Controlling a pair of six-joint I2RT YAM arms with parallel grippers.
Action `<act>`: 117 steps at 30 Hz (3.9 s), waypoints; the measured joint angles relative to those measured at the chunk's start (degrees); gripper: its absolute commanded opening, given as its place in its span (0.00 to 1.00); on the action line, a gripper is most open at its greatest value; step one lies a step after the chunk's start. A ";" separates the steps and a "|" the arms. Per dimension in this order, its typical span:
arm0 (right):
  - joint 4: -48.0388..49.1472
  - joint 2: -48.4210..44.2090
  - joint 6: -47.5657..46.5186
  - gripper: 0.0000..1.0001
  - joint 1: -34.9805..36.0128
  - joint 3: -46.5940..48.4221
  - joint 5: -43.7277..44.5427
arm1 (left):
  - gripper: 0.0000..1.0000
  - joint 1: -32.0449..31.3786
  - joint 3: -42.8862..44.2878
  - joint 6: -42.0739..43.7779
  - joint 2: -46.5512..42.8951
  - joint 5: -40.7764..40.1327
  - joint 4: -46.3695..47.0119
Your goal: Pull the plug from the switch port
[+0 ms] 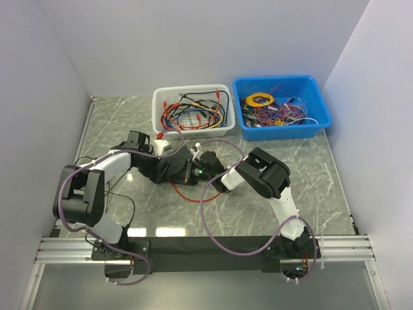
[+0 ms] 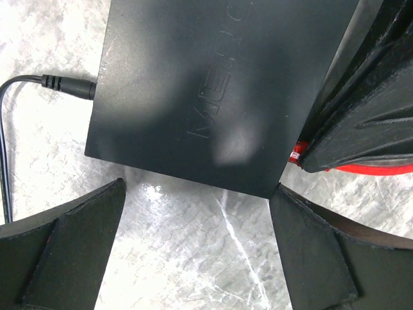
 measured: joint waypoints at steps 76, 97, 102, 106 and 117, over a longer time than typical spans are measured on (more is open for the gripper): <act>9.81 3.93 18.08 0.07 -3.28 -1.25 -3.65 | 0.97 -4.94 -2.27 3.34 0.26 -1.86 7.32; 4.72 1.01 8.96 0.00 -2.47 -2.01 -0.92 | 0.96 -3.82 -0.24 0.00 1.99 -3.85 7.52; 3.91 0.07 4.94 0.00 -2.43 -2.84 -0.20 | 0.96 -3.82 0.04 -0.26 2.34 -3.67 7.52; 1.77 -1.05 1.99 0.00 -2.43 -3.04 0.07 | 0.96 -3.82 0.13 -0.79 2.36 -3.65 7.52; -3.10 -3.80 -5.22 0.00 -2.45 -3.69 0.72 | 0.95 -3.82 0.57 -1.25 2.73 -2.03 7.50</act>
